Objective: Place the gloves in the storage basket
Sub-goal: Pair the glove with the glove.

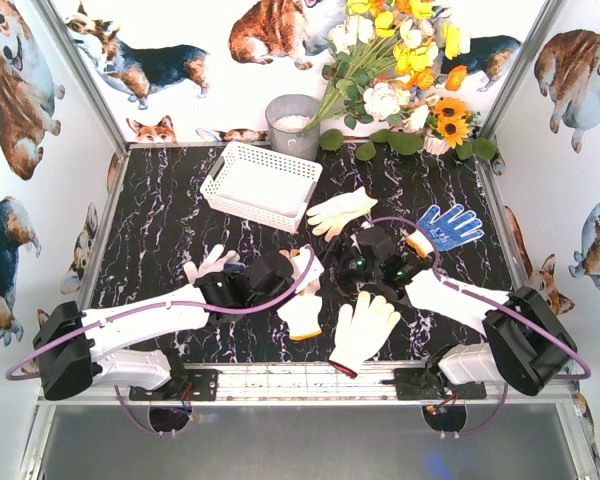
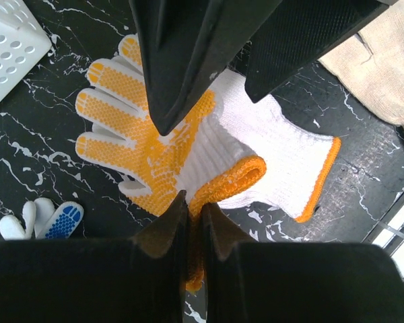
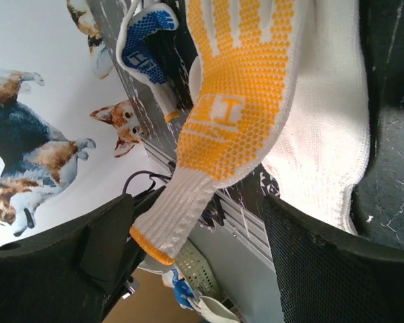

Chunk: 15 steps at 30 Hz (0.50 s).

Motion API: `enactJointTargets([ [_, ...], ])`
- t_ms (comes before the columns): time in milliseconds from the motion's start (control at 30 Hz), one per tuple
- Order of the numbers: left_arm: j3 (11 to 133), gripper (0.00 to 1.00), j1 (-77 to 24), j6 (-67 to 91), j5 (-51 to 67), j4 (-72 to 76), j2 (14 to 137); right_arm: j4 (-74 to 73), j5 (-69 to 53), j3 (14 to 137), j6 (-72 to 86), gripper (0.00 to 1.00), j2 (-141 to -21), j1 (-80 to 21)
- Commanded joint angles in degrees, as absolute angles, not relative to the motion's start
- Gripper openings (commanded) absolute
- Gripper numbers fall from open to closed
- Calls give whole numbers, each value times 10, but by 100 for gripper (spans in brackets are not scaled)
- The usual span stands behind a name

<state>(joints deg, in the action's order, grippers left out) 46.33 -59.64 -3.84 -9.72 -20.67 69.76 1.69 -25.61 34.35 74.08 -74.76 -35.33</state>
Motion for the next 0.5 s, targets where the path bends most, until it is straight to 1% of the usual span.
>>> enactJointTargets([
  [0, 468, 0, -603, -36, -126, -199, 704, 54, -229, 365, 791, 79, -756, -358],
  [133, 473, 0, -606, -33, -110, -199, 719, 89, -187, 332, 849, 79, -749, -362],
  [233, 473, 0, -607, -30, -115, -200, 721, 109, -184, 329, 872, 79, -754, -366],
  [367, 469, 0, -607, -25, -123, -192, 713, 90, -186, 350, 872, 78, -770, -380],
  [467, 468, 0, -607, -23, -130, -191, 710, 94, -169, 338, 898, 77, -771, -387],
])
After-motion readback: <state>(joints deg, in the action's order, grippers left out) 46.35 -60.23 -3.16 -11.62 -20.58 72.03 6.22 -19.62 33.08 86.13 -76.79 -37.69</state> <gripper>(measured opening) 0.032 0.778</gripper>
